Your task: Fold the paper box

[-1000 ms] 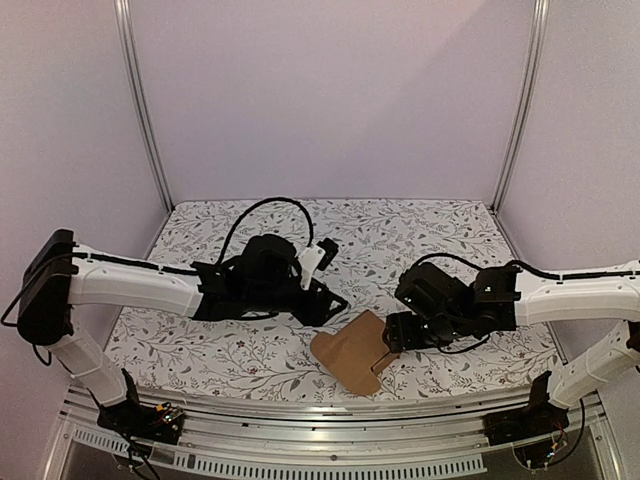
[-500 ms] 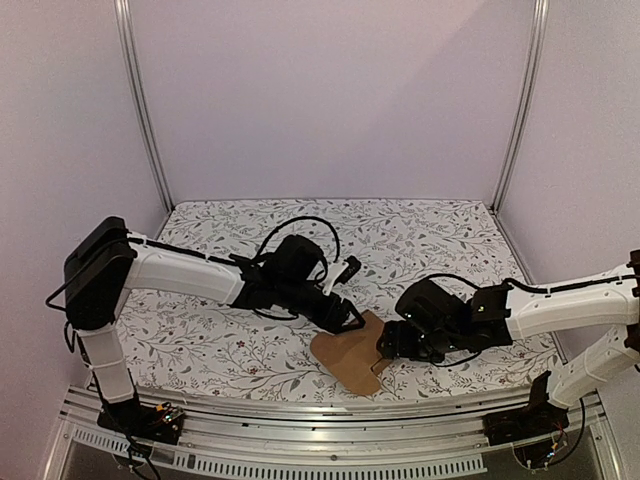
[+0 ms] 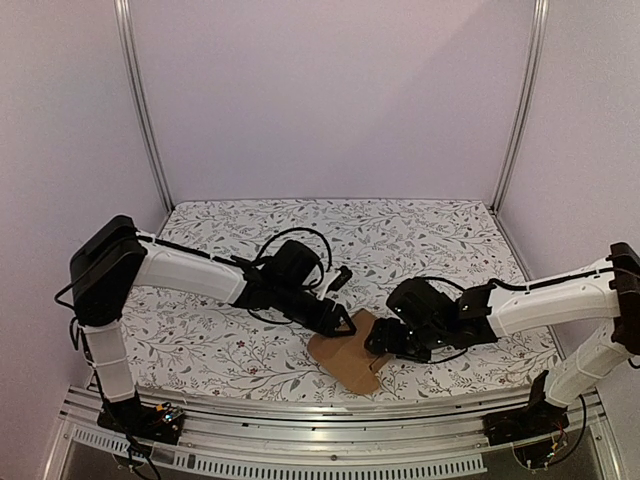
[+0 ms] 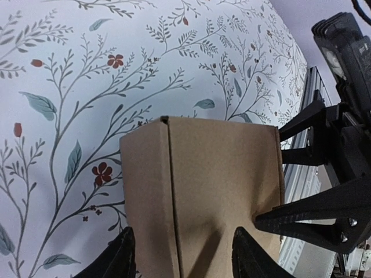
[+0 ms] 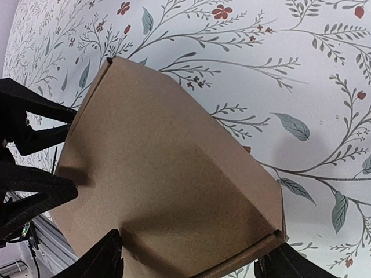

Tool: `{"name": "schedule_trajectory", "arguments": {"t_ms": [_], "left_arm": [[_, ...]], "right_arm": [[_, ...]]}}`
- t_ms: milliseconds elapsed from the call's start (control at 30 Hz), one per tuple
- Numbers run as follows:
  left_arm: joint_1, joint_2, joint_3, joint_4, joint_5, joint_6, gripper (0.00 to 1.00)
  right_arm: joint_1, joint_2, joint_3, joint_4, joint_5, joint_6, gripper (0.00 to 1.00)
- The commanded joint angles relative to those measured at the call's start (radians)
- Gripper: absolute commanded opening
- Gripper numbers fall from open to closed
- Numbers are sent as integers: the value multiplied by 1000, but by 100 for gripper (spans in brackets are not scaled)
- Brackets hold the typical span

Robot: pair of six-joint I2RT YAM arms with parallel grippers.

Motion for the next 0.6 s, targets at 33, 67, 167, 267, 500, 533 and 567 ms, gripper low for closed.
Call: {"name": "schedule_trajectory", "arguments": {"t_ms": [33, 67, 167, 267, 500, 533, 567], "left_arm": [[19, -48, -69, -19, -2, -27, 56], [20, -60, -84, -19, -8, -32, 55], [28, -98, -127, -26, -39, -59, 55], [36, -134, -172, -22, -55, -91, 55], [37, -219, -250, -18, -98, -163, 53], [37, -229, -259, -18, -103, -171, 53], [37, -239, -267, -19, -112, -180, 52]], "right_arm": [[-28, 57, 55, 50, -38, -40, 77], [-33, 67, 64, 53, -46, -52, 76], [-42, 107, 101, 61, -70, -91, 75], [-54, 154, 146, 62, -114, -149, 74], [-79, 239, 227, 60, -200, -250, 67], [-84, 248, 236, 61, -210, -266, 66], [-89, 258, 247, 61, -221, -275, 65]]}}
